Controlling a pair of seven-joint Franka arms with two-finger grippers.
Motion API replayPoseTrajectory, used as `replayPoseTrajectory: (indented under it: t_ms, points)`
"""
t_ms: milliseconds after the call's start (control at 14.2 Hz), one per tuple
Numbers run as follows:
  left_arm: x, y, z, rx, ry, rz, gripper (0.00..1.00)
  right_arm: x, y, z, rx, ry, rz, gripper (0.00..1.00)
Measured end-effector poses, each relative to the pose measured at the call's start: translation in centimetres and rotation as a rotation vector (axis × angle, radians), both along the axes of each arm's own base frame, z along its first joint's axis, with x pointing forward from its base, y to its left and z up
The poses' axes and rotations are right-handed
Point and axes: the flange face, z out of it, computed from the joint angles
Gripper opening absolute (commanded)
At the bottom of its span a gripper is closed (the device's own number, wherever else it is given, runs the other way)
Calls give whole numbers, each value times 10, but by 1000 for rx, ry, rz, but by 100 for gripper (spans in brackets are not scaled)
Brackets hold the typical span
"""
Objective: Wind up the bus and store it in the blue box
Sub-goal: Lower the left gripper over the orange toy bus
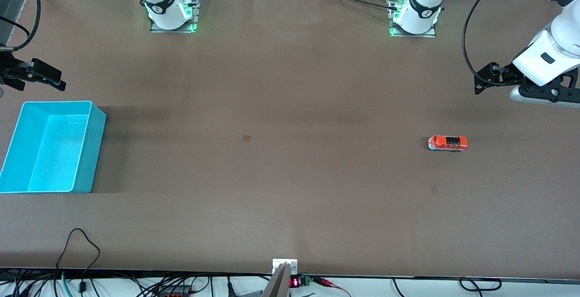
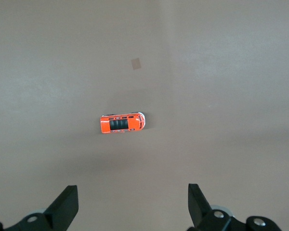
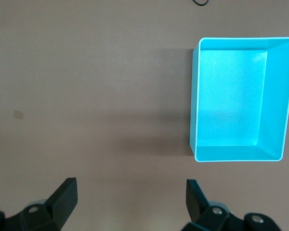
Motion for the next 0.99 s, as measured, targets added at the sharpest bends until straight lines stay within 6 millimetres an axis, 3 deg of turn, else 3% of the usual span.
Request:
replayPoseTrajectory:
  t_ms: [706, 988]
  points:
    - [-1, 0, -1, 1, 9, 1, 100, 0, 1, -1, 0, 2, 2, 100]
    - [-11, 0, -8, 5, 98, 3, 100, 7, 1, -19, 2, 36, 1, 100]
